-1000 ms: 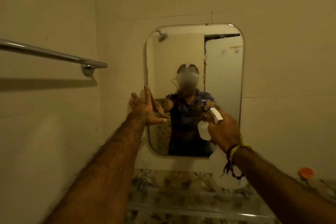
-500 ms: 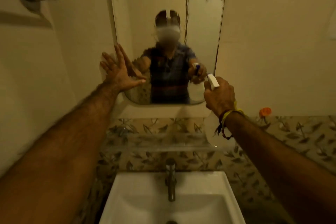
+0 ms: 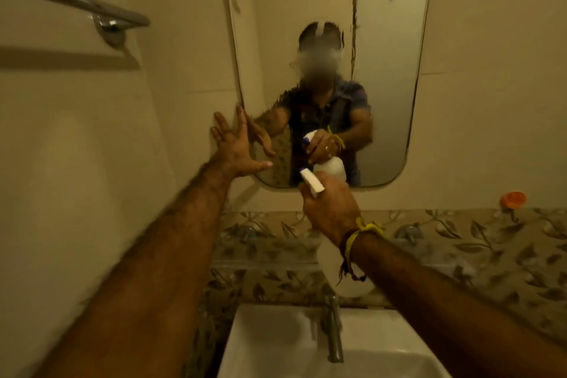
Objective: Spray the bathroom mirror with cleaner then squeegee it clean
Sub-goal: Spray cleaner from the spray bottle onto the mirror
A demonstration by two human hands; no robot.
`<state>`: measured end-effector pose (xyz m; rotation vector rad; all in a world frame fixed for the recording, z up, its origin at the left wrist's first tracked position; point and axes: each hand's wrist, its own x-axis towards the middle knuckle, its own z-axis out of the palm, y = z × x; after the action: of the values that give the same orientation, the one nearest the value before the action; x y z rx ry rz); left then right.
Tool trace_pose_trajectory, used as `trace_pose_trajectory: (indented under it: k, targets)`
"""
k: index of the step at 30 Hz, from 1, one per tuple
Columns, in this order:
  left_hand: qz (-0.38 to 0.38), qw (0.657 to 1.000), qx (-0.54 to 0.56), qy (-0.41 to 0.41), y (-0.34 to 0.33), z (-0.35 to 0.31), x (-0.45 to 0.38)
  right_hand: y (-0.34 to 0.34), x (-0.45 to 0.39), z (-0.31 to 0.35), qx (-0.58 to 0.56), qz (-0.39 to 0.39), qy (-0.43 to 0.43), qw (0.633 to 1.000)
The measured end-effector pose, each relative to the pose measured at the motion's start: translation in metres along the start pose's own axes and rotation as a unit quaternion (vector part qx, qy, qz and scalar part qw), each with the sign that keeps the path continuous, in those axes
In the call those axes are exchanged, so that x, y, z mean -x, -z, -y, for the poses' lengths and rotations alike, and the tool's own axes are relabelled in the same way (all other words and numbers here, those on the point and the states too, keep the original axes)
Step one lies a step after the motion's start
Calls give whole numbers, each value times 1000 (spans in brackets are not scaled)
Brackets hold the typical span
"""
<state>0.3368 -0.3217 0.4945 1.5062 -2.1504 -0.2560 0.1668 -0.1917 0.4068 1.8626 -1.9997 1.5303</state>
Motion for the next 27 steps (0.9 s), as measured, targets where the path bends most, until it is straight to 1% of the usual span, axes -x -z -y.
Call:
trace_pose_trajectory:
  k: [2,7,10,14,17,20,24,27]
  targets:
    - [0,1000,3,-6,1,3,-1,-10,-5,19,-11,30,-2,999]
    - [1,1000,-11,4,0,4,-2,-18,-9,40,17,47,27,998]
    - [2,1000,-20,23,0,-1,-4,-8,-6,29,25,53,8,998]
    - [-10,998,-32,49,-4,-7,-5,22,1,-1,54,41,-41,997]
    - [-23,996,-56,62,-6,-9,-6,48,2,-29,68,18,-87,994]
    - [-23,995,-58,76,-5,-13,-7,74,0,-52,90,-21,-132,987]
    - [-33,993,14,112,-3,-28,-8,100,-4,-69,121,-75,-175,974]
    - [-70,986,67,138,0,-38,-12,117,-6,-74,131,-100,-183,969]
